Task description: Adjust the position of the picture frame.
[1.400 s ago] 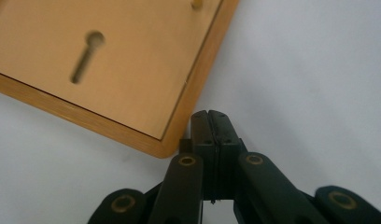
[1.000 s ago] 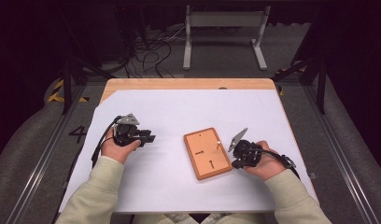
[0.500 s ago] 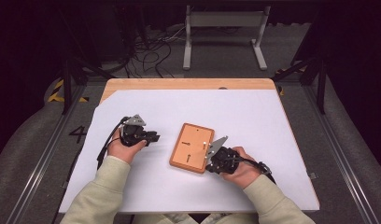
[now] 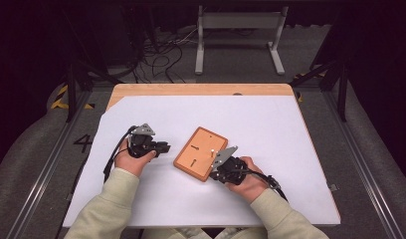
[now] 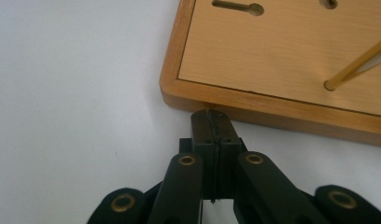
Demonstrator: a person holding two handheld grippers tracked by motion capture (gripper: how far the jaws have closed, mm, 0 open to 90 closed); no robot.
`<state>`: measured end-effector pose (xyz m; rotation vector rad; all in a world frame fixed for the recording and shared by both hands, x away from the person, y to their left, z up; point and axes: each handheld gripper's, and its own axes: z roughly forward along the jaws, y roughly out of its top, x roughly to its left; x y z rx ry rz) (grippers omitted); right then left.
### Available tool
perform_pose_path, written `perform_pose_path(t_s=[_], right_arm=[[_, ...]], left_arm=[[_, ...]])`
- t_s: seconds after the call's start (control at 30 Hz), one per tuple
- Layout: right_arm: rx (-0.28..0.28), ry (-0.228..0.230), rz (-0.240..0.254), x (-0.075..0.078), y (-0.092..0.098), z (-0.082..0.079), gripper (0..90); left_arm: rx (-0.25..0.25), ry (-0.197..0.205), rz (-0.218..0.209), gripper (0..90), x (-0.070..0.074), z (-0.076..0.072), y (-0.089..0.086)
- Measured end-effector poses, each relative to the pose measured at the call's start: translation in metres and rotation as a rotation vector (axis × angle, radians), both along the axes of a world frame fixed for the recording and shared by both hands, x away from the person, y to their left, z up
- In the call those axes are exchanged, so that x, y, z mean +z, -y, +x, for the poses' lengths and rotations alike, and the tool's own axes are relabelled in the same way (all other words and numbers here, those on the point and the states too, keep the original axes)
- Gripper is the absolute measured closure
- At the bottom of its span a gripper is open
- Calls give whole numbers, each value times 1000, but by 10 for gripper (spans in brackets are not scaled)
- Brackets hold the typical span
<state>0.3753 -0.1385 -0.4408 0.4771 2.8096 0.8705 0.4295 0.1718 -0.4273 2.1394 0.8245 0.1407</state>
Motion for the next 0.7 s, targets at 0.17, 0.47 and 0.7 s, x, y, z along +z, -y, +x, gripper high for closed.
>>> perform_pose_path(t_s=[0.17,0.47,0.7], right_arm=[[-54,3,56,15,25,6,900],[-172,20,136,32,60,20,900],[-209,28,162,39,67,38,900]], left_arm=[[-55,-56,-8,855,1,-14,2],[-163,-125,3,898,-4,-40,11],[-185,-143,35,899,-10,-38,19]])
